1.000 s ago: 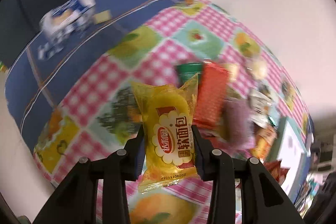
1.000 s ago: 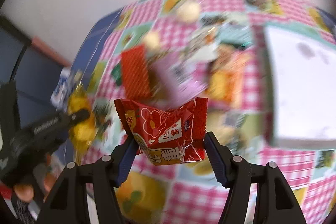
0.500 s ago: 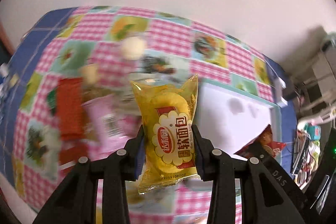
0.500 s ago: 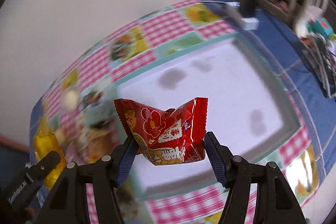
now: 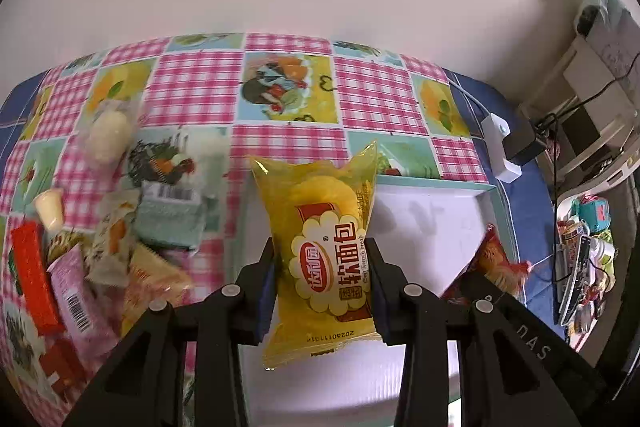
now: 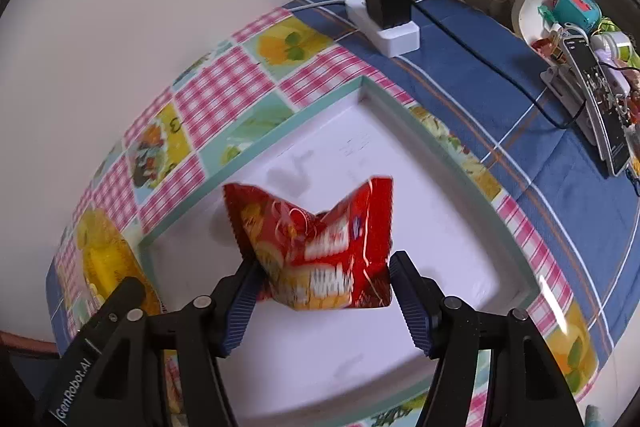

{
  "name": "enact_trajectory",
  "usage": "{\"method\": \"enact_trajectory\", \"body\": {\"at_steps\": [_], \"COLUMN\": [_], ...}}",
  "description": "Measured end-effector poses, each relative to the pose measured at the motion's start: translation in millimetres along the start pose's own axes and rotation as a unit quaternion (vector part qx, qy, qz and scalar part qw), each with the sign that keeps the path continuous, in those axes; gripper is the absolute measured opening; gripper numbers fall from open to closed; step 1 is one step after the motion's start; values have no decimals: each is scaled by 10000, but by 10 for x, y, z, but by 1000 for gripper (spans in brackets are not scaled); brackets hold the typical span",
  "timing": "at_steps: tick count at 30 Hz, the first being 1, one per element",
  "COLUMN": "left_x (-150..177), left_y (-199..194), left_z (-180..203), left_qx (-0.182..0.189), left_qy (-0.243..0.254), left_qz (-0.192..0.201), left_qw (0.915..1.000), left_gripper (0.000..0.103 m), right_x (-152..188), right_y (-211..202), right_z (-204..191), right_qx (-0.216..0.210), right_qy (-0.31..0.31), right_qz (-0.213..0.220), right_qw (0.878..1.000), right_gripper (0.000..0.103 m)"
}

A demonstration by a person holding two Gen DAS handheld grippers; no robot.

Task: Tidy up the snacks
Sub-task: 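Carry both packs to the white tray and open both tools to release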

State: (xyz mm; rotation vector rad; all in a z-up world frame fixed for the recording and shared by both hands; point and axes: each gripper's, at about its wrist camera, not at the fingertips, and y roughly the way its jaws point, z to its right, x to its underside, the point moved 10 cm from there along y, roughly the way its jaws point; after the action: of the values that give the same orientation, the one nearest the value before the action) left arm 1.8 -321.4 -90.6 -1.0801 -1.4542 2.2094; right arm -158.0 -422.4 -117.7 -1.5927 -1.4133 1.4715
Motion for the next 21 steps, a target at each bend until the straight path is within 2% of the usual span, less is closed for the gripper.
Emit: {"method": "enact_trajectory", "body": {"at_steps": [2, 3, 5, 8, 12, 14, 17, 21], "left_x": [-17, -22, -26, -29, -50, -38, 71, 248], "left_y": [51, 65, 84, 46, -61, -127, -207, -302], "left_z": [32, 43, 49, -15, -205, -356, -679, -1057], "left_qx": [49, 63, 81, 62, -162, -351, -874, -1202], "left_qy": [21, 34, 57, -62, -301, -494, -754, -1069], "left_qz": [20, 15, -17, -41, -64, -117, -264, -309], "left_qw": [10000, 10000, 9999, 10000, 9994, 9981, 9930, 9865], "left_gripper": [43, 48, 78, 79, 79, 80, 80, 80], "right_x": [-39, -59, -79, -70, -16, 14, 95, 248], "right_y": [5, -6, -28, -24, -27, -25, -31, -66], "right_z": [16, 22, 23, 2, -37, -64, -142, -237], "right_qx": [-26, -17, 38, 38, 90, 122, 97, 129], "right_qy": [52, 61, 28, -32, -182, -276, -438, -655], "right_qz": [46, 92, 170, 120, 23, -13, -61, -56], "right_qw": [10000, 9999, 9998, 9999, 9998, 9995, 9990, 9978], "right_gripper": [68, 68, 68, 68, 69, 75, 79, 88]}}
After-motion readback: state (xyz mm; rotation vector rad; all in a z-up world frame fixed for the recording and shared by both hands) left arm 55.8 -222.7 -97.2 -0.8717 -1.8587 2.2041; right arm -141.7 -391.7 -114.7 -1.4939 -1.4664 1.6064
